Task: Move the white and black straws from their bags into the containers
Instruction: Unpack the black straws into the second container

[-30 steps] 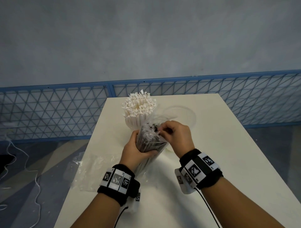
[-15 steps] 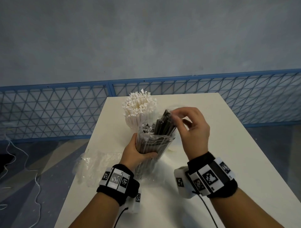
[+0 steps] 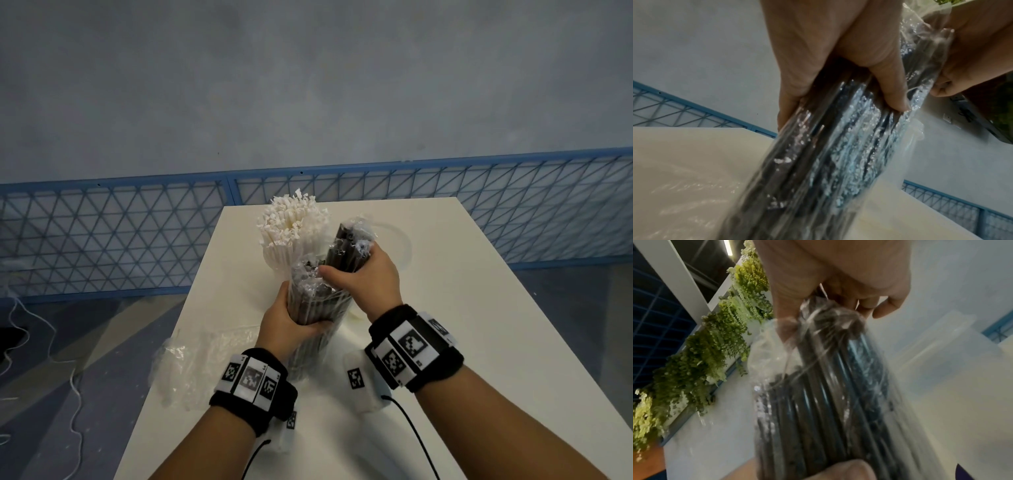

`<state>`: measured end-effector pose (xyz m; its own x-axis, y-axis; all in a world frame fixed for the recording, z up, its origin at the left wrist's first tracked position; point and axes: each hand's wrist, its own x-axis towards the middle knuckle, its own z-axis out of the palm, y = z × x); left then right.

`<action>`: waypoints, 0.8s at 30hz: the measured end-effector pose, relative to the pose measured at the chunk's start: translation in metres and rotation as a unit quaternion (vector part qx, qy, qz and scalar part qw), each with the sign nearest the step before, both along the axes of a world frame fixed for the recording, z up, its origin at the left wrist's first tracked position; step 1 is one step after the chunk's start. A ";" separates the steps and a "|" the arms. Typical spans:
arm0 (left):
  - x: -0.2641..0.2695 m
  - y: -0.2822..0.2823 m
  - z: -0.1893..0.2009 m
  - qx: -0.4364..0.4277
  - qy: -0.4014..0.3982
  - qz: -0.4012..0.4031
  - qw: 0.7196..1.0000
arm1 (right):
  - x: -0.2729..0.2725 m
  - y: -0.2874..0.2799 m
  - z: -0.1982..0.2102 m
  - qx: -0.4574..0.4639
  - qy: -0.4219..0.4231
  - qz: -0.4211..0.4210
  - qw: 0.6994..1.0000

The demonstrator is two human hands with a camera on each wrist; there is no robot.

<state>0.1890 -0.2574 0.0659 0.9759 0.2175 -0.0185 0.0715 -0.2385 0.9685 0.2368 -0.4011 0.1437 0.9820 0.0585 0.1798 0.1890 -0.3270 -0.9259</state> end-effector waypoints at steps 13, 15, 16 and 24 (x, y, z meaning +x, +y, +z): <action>0.004 0.004 -0.006 -0.004 0.021 0.036 0.999 | 0.012 0.004 -0.008 0.162 0.088 0.128 0.975; 0.004 0.004 -0.006 -0.006 0.020 0.038 0.999 | 0.013 0.006 -0.009 0.118 0.064 0.110 0.985; 0.004 0.004 -0.006 -0.009 0.021 0.037 0.999 | 0.013 0.007 -0.010 0.108 0.058 0.097 0.988; 0.005 -0.001 -0.007 -0.026 0.031 0.027 0.999 | 0.006 0.004 0.013 0.202 0.007 0.041 0.978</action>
